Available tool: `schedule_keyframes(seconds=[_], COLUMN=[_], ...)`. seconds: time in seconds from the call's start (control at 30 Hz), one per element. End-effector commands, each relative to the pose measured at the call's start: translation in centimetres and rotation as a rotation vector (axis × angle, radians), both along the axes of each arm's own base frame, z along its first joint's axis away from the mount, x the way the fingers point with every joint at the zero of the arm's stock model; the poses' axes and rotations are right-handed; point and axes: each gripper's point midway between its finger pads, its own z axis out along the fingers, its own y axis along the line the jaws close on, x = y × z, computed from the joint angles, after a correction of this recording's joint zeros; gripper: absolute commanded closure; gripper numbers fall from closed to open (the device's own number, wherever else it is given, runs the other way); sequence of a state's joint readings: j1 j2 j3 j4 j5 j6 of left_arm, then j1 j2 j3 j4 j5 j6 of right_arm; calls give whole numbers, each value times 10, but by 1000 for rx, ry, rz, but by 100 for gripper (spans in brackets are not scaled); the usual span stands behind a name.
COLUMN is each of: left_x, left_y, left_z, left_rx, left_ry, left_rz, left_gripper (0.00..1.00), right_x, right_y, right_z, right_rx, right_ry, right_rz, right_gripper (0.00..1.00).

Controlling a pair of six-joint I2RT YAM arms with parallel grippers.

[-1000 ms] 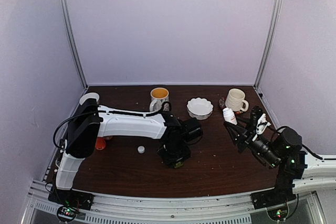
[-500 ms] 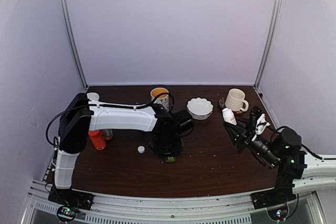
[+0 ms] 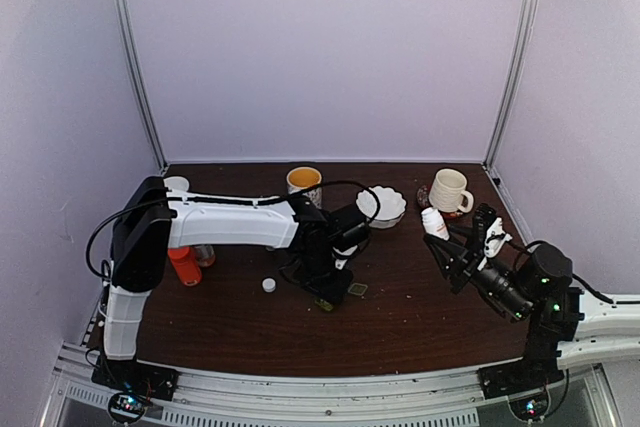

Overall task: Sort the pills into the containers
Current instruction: Move the pill container to the center of the board.

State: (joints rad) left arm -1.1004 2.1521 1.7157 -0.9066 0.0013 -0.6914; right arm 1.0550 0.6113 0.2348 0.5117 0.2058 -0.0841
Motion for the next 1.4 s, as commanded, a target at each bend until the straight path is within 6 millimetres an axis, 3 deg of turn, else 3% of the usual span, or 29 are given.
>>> schedule_keyframes(seconds=[0.0, 0.17, 0.23, 0.4, 0.67, 0.77, 0.83, 0.87, 1.07, 1.17, 1.3, 1.37], left_x=[-10, -14, -9, 4, 0, -11, -12, -15, -20, -17, -20, -13], left_y=[6, 24, 27, 24, 20, 25, 29, 29, 15, 10, 9, 17], left_z=[10, -1, -2, 8, 42, 52, 61, 63, 75, 67, 45, 38], left_rx=[12, 114, 145, 142, 16, -54, -88, -114, -270, -269, -183, -112], left_ry=[-66, -87, -118, -206, -206, -159, -142, -120, -22, 9, 32, -8], left_rz=[-474, -764, -826, -847, -656, -494, -368, -305, -9, 68, 164, 258], left_gripper=[58, 55, 48, 3, 3, 7, 15, 29, 81, 88, 89, 100], right_x=[-1, -4, -5, -7, -7, -6, -6, -6, -5, -5, -6, -6], right_y=[-4, -8, -11, -18, -23, -22, -22, -21, -16, -14, -14, -14], right_z=[5, -2, -5, -7, -9, -9, -9, -9, -10, -11, -11, -12], right_rx=[12, 8, 9, 1, 11, 9, 5, 4, -7, -1, 5, 6], right_ry=[-2, 26, 35, 51, 64, 65, 64, 62, 63, 67, 69, 70], right_rz=[-4, 5, 1, -11, -23, -26, -25, -26, -14, -7, -3, -2], right_gripper=[86, 86, 86, 85, 85, 85, 85, 85, 85, 85, 85, 85])
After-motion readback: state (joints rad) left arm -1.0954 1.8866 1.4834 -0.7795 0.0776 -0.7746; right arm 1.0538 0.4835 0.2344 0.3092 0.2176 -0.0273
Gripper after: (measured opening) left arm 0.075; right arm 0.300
